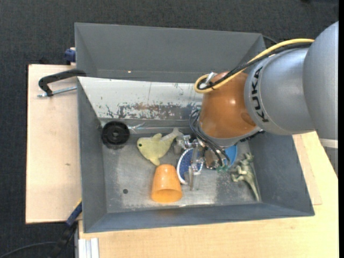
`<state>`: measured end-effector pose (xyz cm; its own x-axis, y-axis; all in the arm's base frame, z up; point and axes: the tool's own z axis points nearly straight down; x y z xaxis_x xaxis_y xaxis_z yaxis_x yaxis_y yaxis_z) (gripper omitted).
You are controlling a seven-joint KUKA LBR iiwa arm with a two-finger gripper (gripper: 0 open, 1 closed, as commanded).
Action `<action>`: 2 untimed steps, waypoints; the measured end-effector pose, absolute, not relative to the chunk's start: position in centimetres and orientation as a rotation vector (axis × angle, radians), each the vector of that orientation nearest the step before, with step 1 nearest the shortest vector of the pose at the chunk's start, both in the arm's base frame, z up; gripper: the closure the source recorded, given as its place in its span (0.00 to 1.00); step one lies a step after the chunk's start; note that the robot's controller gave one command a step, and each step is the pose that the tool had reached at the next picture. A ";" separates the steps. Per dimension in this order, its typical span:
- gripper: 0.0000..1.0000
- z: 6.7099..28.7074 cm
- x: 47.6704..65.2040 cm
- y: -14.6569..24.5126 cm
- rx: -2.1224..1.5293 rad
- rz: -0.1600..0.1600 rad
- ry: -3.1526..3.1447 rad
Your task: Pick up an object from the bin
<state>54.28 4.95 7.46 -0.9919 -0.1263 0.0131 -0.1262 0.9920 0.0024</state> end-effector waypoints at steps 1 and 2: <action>0.00 7.2 56.6 4.6 0.437 -0.012 -3.094; 1.00 7.2 57.1 4.3 0.437 -0.004 -3.116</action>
Offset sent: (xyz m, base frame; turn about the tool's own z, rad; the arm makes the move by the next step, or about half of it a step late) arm 0.0262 -0.0084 -0.0046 -0.1521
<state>57.09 4.33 7.25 -0.9615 -0.2748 -0.0055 -0.2749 0.9615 0.0020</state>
